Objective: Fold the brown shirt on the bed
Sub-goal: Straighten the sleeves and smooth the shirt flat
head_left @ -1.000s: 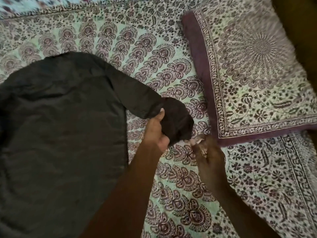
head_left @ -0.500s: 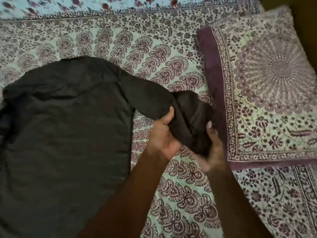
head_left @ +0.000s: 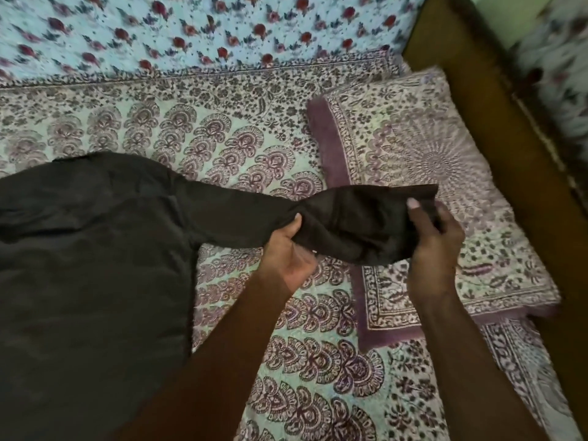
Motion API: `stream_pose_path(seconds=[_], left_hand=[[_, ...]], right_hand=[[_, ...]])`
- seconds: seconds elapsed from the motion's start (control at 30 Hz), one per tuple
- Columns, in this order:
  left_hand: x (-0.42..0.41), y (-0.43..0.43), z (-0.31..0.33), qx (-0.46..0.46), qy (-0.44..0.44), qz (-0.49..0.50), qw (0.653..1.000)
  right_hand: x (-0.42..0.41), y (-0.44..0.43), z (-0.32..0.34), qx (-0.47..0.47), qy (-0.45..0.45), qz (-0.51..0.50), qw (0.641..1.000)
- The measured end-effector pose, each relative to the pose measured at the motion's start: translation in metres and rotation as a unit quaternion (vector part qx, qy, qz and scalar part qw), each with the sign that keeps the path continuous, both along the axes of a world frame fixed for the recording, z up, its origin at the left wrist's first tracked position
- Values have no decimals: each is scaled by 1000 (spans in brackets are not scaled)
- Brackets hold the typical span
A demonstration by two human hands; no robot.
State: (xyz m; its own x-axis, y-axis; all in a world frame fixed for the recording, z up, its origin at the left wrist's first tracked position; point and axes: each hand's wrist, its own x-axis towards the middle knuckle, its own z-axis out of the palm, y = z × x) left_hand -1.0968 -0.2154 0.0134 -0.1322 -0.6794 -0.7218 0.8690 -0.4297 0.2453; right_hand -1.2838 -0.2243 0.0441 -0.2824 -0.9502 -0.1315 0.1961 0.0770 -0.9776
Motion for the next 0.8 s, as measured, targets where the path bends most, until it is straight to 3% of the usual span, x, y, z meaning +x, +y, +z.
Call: stream_pose_path(seconds=[0.2, 0.3, 0.37, 0.4, 0.43, 0.47, 0.53, 0.57, 0.67, 0.8], left_hand=[[-19, -5, -26, 115, -126, -104, 980], [-20, 3, -26, 159, -220, -209, 939], [-22, 12, -21, 139, -341, -201, 908], [-23, 16, -22, 108, -450, -169, 870], [-22, 19, -24, 69, -573, -145, 803], [-19, 18, -25, 26, -686, -139, 714], [-10, 9, -33, -83, -810, -170, 556], [-4, 0, -43, -125, -823, -222, 509], [12, -28, -69, -149, -761, -398, 490], [12, -47, -97, -169, -706, -486, 487]], right_hand=[[-39, -19, -4, -29, 175, -46, 983], [-54, -23, -5, -44, 211, -66, 974], [-61, -23, -10, -42, 244, -63, 967], [-63, -22, -13, -39, 258, -63, 963], [-66, -21, -17, -35, 268, -65, 961], [-68, -21, -19, -31, 275, -70, 958], [-70, -24, -22, -22, 284, -86, 955], [-70, -27, -22, -16, 286, -97, 953], [-69, -42, -25, 8, 298, -131, 945], [-67, -46, -36, 116, 370, -159, 908]])
